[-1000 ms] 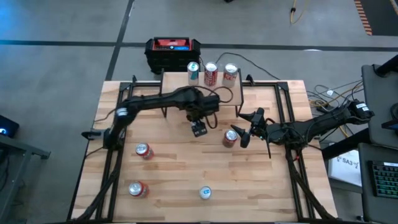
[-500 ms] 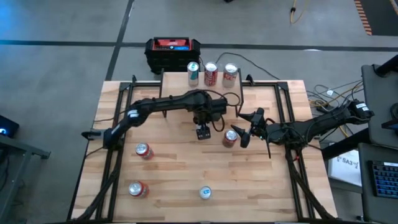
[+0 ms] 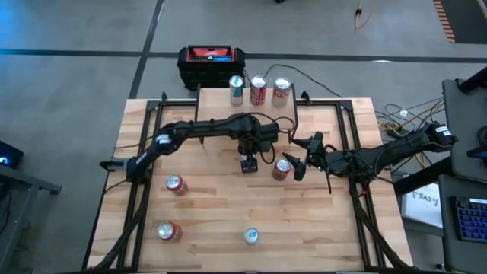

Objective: Place canned beverage on shelf
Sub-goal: Move the red and silver soda can, then put the top red soda can on the shelf

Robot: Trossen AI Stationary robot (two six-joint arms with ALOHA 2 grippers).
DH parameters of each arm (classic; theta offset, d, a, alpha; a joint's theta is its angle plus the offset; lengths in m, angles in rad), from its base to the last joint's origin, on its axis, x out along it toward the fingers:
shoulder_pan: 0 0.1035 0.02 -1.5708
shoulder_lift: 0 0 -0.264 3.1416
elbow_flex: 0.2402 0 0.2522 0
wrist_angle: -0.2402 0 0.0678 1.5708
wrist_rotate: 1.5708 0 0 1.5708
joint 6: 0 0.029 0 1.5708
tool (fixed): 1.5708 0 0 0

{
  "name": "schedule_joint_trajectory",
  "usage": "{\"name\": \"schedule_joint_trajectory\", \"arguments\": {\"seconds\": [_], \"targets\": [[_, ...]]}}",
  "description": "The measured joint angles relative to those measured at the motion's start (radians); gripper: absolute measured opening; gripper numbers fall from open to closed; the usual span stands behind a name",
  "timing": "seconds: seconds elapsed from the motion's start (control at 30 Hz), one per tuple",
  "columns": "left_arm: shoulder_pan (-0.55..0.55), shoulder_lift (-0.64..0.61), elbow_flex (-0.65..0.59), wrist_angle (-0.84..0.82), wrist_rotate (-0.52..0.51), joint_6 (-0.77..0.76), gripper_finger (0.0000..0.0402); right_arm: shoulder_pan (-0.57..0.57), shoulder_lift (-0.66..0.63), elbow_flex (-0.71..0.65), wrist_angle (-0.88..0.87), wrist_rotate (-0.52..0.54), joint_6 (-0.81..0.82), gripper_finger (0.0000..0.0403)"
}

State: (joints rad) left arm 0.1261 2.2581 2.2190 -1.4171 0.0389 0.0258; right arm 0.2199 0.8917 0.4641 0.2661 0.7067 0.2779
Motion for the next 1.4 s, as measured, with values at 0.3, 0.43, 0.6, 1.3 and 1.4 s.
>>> {"name": "schedule_joint_trajectory", "arguments": {"seconds": [0.3,0.43,0.6,1.3,1.4], "targets": [[0.000,0.000,-0.030,0.029,-0.008,0.026,0.0294,0.000,0.000,0.000,0.000,0.000,0.000,0.0299],[-0.002,0.000,-0.026,0.029,-0.030,0.033,0.0328,0.000,0.000,0.000,0.000,0.000,0.000,0.0299],[-0.003,-0.002,0.002,-0.011,-0.029,0.019,0.0372,0.000,0.000,0.000,0.000,0.000,0.000,0.0299],[-0.127,-0.463,-0.264,-0.154,-0.263,-0.462,0.0386,0.000,0.000,0.000,-0.001,0.000,-0.001,0.0299],[-0.166,-0.579,-0.456,-0.147,-0.267,-0.587,0.0386,0.000,0.000,0.000,0.001,0.000,-0.001,0.0299]]}}
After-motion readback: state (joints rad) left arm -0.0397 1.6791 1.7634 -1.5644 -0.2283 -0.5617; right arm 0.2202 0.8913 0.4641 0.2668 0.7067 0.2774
